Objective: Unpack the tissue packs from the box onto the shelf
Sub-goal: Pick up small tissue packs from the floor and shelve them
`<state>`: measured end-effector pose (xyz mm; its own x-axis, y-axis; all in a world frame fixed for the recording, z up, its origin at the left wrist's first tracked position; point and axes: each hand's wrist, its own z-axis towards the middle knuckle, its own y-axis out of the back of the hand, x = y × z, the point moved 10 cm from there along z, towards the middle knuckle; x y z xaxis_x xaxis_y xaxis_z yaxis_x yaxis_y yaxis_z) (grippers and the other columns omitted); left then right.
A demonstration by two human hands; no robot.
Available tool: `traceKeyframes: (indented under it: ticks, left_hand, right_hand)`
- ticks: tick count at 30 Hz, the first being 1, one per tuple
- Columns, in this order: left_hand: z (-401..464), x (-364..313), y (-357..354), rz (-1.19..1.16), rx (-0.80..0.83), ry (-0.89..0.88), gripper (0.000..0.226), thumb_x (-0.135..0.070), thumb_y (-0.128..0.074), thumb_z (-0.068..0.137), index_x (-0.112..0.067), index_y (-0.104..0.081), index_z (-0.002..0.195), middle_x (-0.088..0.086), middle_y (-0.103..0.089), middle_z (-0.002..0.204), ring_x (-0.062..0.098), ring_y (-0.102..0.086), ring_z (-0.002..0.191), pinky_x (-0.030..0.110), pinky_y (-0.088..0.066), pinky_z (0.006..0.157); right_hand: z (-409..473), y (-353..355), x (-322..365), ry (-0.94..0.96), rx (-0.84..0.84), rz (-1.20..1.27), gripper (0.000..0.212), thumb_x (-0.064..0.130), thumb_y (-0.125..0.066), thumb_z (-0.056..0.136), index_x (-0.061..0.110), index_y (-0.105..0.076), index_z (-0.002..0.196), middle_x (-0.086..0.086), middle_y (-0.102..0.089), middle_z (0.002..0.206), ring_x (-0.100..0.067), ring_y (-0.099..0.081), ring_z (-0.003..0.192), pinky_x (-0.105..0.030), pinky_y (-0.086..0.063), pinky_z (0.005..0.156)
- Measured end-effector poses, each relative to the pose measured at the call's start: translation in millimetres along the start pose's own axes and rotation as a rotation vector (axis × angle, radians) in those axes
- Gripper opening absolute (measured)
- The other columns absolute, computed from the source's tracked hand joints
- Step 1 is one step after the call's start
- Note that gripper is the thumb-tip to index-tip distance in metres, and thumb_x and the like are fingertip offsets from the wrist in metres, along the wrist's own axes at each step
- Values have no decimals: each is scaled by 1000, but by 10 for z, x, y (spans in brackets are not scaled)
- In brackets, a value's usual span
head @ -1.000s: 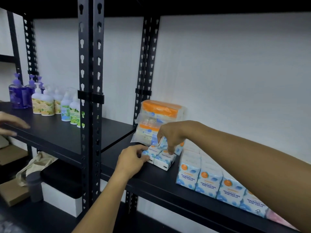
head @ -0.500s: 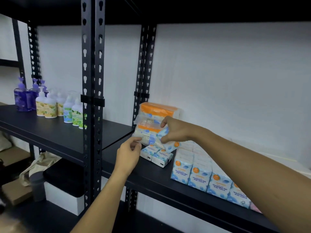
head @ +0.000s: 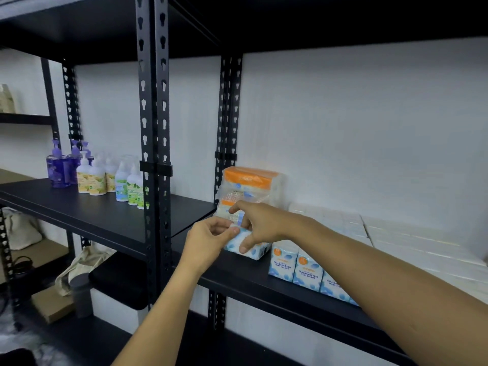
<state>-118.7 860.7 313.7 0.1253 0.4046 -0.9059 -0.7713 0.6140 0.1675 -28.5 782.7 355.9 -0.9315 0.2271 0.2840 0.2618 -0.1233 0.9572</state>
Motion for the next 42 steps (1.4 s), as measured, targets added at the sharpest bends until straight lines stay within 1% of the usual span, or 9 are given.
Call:
traceKeyframes:
  ticks: [2,5,7,10,15,19,24,28,42]
  left_hand:
    - [-27,81,104,11,-80,47,12,-27,-77,82,-18,-73,89,2,-75,77,13,-70,70,22,-52,64]
    - [-76,241,242,100,-187,116,10,-31,-73,86,-22,-70,89,0,-73,76,8,-64,60,19,-44,52]
    - [-104,351,302,136,-239,166,11,-31,-70,88,-20,-70,87,1,-73,77,11,-65,63,24,-47,53]
    - [-153,494,344,158,-294,244,19,-33,-68,88,-15,-69,84,4,-72,70,13,-65,61,28,-52,56]
    - [-220,626,335,172,-360,325,25,-33,-67,88,-10,-64,81,8,-70,60,18,-63,52,27,-54,57]
    - [-199,649,306,229,-388,334,27,-39,-67,86,-13,-63,79,7,-70,74,23,-68,74,38,-58,71]
    - [-245,510,270,413,-329,171,39,-47,-65,86,-18,-64,112,-2,-57,111,14,-58,95,29,-46,74]
    - [-253,547,152,496,-211,81,57,-53,-72,77,-24,-61,125,-7,-57,118,13,-49,115,37,-49,91]
    - [-209,452,42,616,-223,53,62,-59,-71,74,-26,-61,125,-12,-63,116,13,-45,110,36,-45,91]
  right_hand:
    - [-21,36,-60,-16,-13,10,87,31,-83,77,23,-33,147,0,-64,115,-17,-61,103,-30,-50,88]
    - [-47,130,-184,-63,-63,-1,62,22,-67,89,19,-39,145,-3,-63,123,-21,-62,107,-37,-52,95]
    - [-44,161,-277,-103,-86,-11,50,13,-56,92,17,-47,140,-5,-62,122,-23,-63,106,-41,-54,93]
    - [-7,110,-332,-117,-53,-134,43,16,-59,91,20,-55,134,-5,-60,129,-22,-60,111,-39,-51,96]
    - [95,-152,-311,-129,83,-284,60,23,-71,85,29,-49,140,-3,-56,136,-24,-56,119,-42,-50,97]
    - [232,-331,-334,-155,147,-420,72,29,-75,82,34,-41,146,0,-55,139,-23,-56,120,-39,-51,92]
    - [305,-415,-389,-180,195,-501,86,24,-78,80,36,-32,151,0,-47,149,-25,-53,127,-38,-50,90]
    - [320,-435,-445,-204,230,-503,86,19,-78,80,39,-32,151,-1,-46,150,-25,-52,127,-36,-47,90]
    - [340,-405,-486,-186,252,-429,81,9,-77,81,37,-41,148,-3,-45,149,-26,-51,126,-35,-46,94]
